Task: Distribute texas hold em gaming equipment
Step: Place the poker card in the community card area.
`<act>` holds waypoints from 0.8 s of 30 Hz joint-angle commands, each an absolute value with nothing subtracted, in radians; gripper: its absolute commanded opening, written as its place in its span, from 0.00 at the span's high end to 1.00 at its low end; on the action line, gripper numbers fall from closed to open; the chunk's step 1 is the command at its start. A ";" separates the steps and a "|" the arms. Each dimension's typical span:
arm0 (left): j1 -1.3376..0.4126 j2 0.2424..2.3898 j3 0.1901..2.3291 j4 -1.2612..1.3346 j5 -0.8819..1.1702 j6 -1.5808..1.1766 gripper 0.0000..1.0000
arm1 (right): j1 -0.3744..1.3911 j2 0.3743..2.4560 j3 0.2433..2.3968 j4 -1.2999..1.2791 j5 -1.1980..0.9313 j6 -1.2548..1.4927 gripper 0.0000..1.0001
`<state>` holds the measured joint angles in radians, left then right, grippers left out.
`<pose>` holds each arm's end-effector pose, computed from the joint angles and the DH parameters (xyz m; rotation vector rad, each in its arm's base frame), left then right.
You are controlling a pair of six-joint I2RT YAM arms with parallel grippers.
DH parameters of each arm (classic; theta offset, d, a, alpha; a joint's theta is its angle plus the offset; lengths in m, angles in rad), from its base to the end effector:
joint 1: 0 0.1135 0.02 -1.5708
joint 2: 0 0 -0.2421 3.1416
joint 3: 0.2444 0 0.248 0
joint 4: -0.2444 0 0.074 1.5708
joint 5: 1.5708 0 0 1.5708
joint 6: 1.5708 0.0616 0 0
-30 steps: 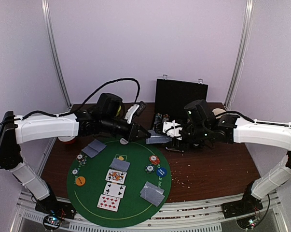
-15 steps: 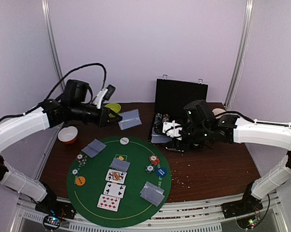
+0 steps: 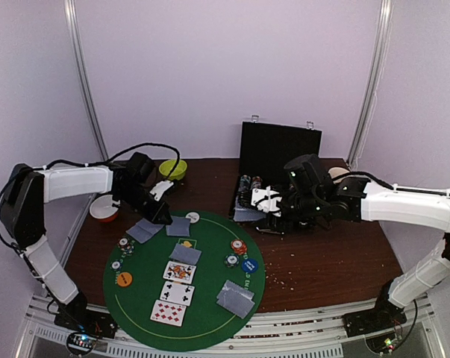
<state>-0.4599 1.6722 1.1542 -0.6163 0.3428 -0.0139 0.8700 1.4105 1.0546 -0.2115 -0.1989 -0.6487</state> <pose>0.2947 -0.1691 0.1677 0.7075 2.6448 -0.6027 0.2107 0.2686 0.2527 -1.5595 1.4727 0.3421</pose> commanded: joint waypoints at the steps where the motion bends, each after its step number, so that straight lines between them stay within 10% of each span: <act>1: -0.465 1.778 1.235 -0.627 0.466 0.109 1.00 | 0.871 1.396 1.057 -0.216 -0.200 -0.647 0.52; 24: -0.474 1.968 1.337 -0.639 0.465 0.244 1.00 | 0.872 1.392 1.054 -0.215 -0.198 -0.648 0.52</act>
